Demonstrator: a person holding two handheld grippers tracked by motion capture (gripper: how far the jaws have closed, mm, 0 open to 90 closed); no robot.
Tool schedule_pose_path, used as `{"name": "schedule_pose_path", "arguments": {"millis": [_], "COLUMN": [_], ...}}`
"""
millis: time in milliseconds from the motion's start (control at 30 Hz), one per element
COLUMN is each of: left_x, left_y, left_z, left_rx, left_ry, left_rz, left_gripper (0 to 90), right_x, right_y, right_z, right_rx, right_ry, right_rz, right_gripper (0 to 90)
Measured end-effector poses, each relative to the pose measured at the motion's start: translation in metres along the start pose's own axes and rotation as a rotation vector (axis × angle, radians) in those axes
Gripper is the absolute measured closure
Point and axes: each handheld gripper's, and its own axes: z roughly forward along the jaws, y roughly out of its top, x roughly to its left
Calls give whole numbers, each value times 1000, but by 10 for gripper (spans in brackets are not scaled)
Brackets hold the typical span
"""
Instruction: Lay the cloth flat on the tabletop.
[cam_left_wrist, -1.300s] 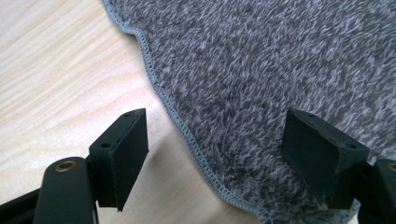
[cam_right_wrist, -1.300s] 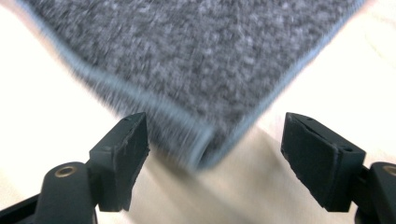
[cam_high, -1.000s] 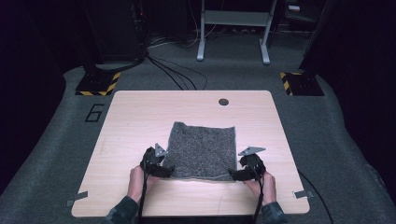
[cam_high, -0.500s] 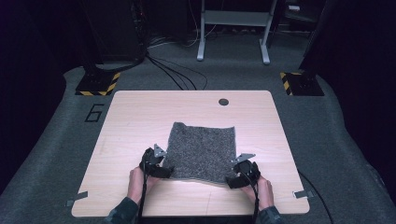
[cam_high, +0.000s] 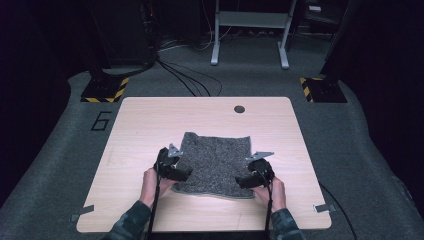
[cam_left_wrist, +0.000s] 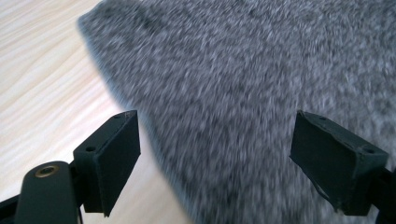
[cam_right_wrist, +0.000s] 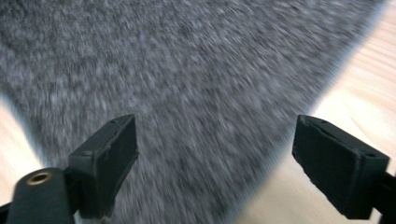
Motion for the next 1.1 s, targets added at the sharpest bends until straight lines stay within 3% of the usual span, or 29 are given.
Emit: {"name": "schedule_pose_path", "arguments": {"millis": [167, 300, 533, 867, 967, 1100], "left_x": [-1, -3, -12, -16, -10, 2], "left_y": [1, -7, -13, -10, -9, -5], "left_z": [22, 25, 23, 26, 22, 12], "left_rx": [76, 86, 74, 71, 48, 18], "left_ry": [-21, -22, 15, 18, -10, -2], "left_rz": [1, -15, -29, -44, -67, -82], "left_gripper": [153, 149, 143, 117, 120, 119], "right_x": [7, 1, -7, -14, -14, -11], "right_y": [7, 6, 6, 3, 4, 4], "right_z": [26, 34, 34, 32, 32, 25], "right_rx": [57, 82, 78, 79, 81, 52], "right_ry": [5, 2, -6, -2, 0, 13], "right_rz": [-35, -40, -80, -76, -75, -63], "right_gripper": [64, 56, 65, 60, 58, 59]}}
